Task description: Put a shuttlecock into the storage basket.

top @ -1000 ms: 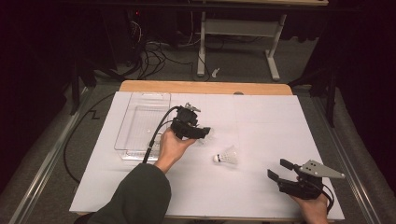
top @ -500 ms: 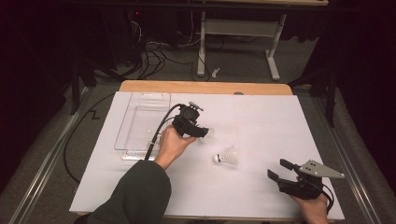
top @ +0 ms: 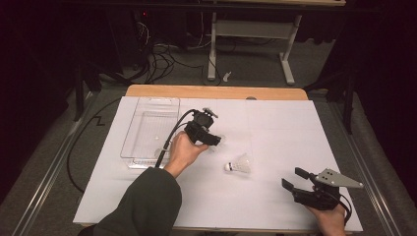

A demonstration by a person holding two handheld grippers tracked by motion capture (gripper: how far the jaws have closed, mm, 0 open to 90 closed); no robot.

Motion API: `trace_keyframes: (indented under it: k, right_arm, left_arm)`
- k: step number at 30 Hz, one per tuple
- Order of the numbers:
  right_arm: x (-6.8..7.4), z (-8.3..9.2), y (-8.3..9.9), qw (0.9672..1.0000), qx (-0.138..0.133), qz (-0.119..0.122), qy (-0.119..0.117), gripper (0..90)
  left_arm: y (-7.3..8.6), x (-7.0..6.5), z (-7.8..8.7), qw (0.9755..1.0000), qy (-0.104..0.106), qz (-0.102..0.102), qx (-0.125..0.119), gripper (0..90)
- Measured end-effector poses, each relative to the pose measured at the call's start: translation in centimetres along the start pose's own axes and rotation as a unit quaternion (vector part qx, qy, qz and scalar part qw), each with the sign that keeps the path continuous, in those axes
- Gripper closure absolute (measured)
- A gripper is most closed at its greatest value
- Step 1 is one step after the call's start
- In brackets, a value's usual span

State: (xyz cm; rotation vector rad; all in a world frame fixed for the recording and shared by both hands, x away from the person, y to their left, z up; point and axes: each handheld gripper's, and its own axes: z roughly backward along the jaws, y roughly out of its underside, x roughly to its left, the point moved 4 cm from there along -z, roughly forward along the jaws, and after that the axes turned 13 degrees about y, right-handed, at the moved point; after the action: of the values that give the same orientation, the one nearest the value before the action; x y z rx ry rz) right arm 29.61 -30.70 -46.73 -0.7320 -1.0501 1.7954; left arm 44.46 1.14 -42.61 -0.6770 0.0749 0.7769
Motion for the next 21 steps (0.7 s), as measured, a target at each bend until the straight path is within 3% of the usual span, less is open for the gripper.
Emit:
trace_keyframes:
  k: [21]
  right_arm:
    - [0.0, -0.1, 0.0, 1.0000, 0.002, 0.001, -0.002, 32.3]
  left_arm:
    - [-0.2, 0.6, -1.4, 0.9994, -0.006, 0.016, 0.031, 42.1]
